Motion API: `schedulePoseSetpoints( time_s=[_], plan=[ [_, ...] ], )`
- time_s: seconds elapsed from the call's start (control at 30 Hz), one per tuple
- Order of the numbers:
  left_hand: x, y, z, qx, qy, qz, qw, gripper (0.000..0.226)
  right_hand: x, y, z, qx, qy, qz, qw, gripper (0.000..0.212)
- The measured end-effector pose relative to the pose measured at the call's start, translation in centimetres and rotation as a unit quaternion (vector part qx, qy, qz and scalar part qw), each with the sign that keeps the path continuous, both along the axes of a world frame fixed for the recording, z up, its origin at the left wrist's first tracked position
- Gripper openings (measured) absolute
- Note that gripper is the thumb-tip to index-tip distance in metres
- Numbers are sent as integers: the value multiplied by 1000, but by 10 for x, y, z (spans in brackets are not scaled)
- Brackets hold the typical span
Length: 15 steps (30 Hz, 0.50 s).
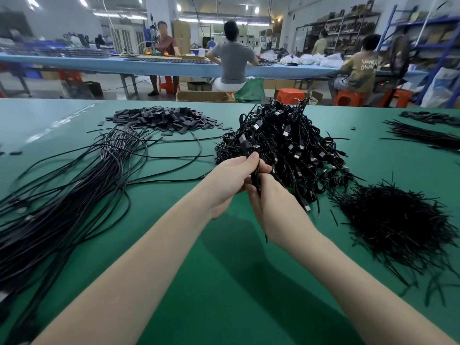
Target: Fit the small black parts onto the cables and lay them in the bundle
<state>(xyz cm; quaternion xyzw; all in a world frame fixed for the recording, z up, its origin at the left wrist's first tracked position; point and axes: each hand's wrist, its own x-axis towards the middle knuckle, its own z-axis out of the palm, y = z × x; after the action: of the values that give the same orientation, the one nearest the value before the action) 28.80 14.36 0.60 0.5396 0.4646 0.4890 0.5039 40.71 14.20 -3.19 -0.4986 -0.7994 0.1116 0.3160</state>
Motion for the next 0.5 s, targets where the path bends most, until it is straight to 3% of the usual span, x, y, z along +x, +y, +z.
schedulePoseSetpoints(
  time_s=[0.1,0.2,0.27,0.3,0.33,0.4,0.43,0.5],
  plan=[
    [-2,1,-2,-23,30,-8,999,35,-1,5,-5,25,-84,-67,994,30],
    [-12,1,3,-32,116,3,993,29,2,12,-8,-28,-52,-68,996,27],
    [-25,4,6,31,185,64,980,21,9,17,-10,-101,-8,-36,994,31],
    [-32,6,6,91,239,96,962,28,12,18,-12,-135,4,-15,991,33],
    [-38,8,6,159,317,114,928,43,15,19,-12,-157,5,6,988,34],
    [-40,11,4,267,522,80,806,69,17,18,-12,-175,-15,43,984,34],
    [-37,11,-1,290,603,49,741,74,17,17,-10,-179,-25,59,982,33],
    [-28,11,-17,295,689,10,662,66,16,16,-6,-198,-35,91,975,31]
  ],
)
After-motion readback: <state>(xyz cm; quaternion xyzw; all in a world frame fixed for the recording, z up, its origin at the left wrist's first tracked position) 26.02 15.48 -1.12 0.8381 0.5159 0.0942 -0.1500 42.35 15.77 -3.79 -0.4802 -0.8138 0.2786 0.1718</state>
